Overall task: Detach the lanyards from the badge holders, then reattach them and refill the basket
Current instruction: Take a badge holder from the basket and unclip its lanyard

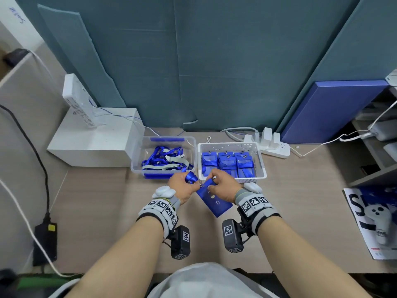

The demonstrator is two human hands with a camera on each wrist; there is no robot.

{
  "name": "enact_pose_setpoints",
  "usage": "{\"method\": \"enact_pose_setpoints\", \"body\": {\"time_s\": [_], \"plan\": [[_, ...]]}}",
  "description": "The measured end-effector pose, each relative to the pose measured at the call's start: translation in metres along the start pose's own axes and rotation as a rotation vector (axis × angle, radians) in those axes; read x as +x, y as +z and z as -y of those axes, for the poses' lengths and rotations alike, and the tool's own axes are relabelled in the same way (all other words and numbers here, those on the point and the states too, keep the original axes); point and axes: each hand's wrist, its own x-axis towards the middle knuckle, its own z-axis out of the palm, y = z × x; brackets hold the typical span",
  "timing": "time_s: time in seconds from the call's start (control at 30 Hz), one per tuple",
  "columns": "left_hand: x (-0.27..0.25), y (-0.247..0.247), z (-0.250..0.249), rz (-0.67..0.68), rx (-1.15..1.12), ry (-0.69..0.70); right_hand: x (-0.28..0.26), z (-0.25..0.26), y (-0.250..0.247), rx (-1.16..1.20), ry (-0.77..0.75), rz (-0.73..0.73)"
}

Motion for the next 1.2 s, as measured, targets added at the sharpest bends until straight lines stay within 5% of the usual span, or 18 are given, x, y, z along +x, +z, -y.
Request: {"method": "enact_pose_setpoints", "body": {"time_s": [0.33,0.57,0.73,0.83,1.0,1.1,1.2], "plan": [[-0.028,-0.046,0.046,-0.079,0.072,-0.081,0.018,0.027,0.068,-0.004,-0.058,0.104],[-0.036,-0.076,0.107,-0.114,0.111,-0.266,0.024,0.036,0.114,0.011,-0.022,0.167],[-0.045,-0.099,0.135,-0.089,0.3,-0.431,0.02,0.036,0.136,0.083,0.002,0.143],[-0.044,-0.102,0.149,-0.04,0.231,-0.404,0.019,0.033,0.141,0.121,0.035,0.106],[-0.048,-0.11,0.144,-0.152,0.482,-0.434,0.018,0.029,0.141,0.169,0.073,0.037],[-0.046,-0.108,0.141,-0.286,0.474,-0.379,0.02,0.029,0.139,0.208,0.094,-0.015],[-0.037,-0.097,0.131,-0.117,0.094,-0.31,0.018,0.026,0.136,0.255,0.1,-0.057]]}}
